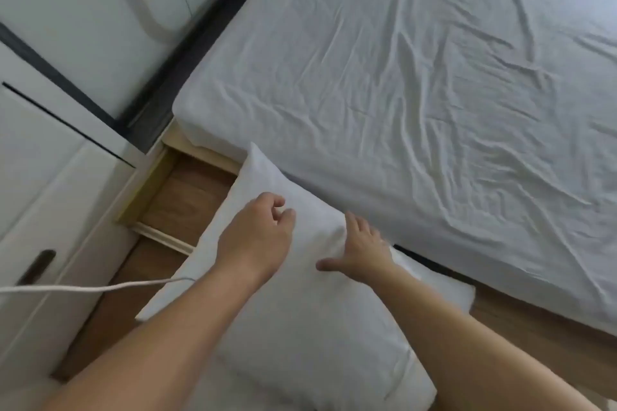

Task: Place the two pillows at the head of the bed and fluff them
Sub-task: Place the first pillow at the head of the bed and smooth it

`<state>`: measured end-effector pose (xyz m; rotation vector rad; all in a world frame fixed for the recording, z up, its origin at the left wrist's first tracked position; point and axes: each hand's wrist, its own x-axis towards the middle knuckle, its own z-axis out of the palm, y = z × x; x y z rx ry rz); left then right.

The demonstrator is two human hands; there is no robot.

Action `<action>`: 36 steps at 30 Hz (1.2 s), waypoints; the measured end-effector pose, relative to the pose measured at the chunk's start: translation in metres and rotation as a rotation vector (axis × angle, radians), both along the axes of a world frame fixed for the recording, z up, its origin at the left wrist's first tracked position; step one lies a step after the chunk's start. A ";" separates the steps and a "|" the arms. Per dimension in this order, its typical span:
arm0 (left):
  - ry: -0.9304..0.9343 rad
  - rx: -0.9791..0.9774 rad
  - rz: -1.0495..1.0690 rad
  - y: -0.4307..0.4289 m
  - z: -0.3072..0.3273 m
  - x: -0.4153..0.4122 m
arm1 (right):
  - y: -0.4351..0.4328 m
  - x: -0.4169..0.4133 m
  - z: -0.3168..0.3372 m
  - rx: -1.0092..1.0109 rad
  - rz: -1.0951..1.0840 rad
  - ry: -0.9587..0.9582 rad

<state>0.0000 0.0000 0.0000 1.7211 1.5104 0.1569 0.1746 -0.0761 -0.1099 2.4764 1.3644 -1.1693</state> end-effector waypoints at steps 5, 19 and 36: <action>0.010 -0.026 -0.007 0.013 -0.082 -0.004 | 0.031 0.008 -0.087 -0.042 -0.081 0.064; -0.359 0.334 0.067 0.070 0.109 0.073 | 0.101 0.122 0.189 0.311 -0.029 -0.059; -0.210 0.038 0.067 0.089 0.096 0.083 | 0.067 0.059 0.097 0.005 0.160 -0.043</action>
